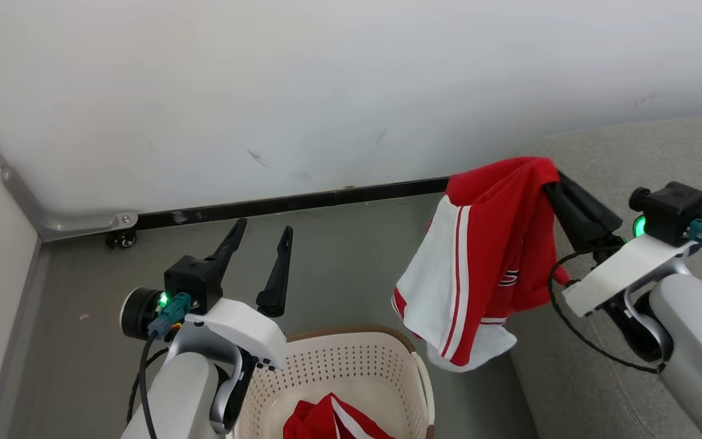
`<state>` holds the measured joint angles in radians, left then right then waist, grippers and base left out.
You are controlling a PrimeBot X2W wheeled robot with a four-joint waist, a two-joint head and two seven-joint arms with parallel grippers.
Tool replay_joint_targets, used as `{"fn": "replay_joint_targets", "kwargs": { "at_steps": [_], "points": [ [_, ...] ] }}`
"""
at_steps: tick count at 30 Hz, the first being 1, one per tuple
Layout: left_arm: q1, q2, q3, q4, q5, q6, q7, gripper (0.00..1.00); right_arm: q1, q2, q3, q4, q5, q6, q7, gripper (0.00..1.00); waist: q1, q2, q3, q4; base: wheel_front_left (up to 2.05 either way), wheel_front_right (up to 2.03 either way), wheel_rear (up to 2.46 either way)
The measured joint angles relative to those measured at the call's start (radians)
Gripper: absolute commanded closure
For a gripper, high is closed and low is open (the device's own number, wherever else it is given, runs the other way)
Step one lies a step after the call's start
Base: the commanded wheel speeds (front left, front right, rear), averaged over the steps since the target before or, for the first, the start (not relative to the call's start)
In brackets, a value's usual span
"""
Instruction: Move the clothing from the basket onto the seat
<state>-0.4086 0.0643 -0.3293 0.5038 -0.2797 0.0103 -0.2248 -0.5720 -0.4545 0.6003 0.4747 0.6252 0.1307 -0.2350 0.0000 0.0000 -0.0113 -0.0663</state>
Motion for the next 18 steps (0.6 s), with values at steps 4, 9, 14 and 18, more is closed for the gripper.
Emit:
{"fn": "replay_joint_targets", "kwargs": {
  "at_steps": [4, 9, 14, 18],
  "points": [
    [0.000, -0.002, 0.007, -0.007, -0.004, 0.001, -0.009, 0.00, 0.036, -0.023, -0.064, -0.023, -0.018, 0.000, -0.004, 1.00, 0.0000, 0.0000, -0.003, -0.020, 0.00, 0.00, 0.00],
    [0.002, -0.004, 0.007, -0.013, -0.009, 0.007, -0.013, 0.00, 0.094, -0.026, -0.116, -0.042, -0.028, 0.000, -0.004, 1.00, 0.0000, 0.0000, -0.007, -0.042, 0.00, 0.00, 0.00],
    [0.020, -0.006, 0.003, -0.016, -0.012, 0.007, -0.015, 0.00, 0.156, -0.026, -0.176, -0.065, -0.047, 0.000, -0.004, 1.00, 0.0000, 0.0000, -0.010, -0.076, 0.00, 0.00, 0.00],
    [0.020, -0.009, -0.001, -0.019, -0.018, 0.006, -0.021, 0.00, 0.202, -0.025, -0.209, -0.097, -0.070, 0.000, -0.004, 1.00, 0.0000, 0.0000, -0.012, -0.105, 0.00, 0.00, 0.00]
  ]
}}
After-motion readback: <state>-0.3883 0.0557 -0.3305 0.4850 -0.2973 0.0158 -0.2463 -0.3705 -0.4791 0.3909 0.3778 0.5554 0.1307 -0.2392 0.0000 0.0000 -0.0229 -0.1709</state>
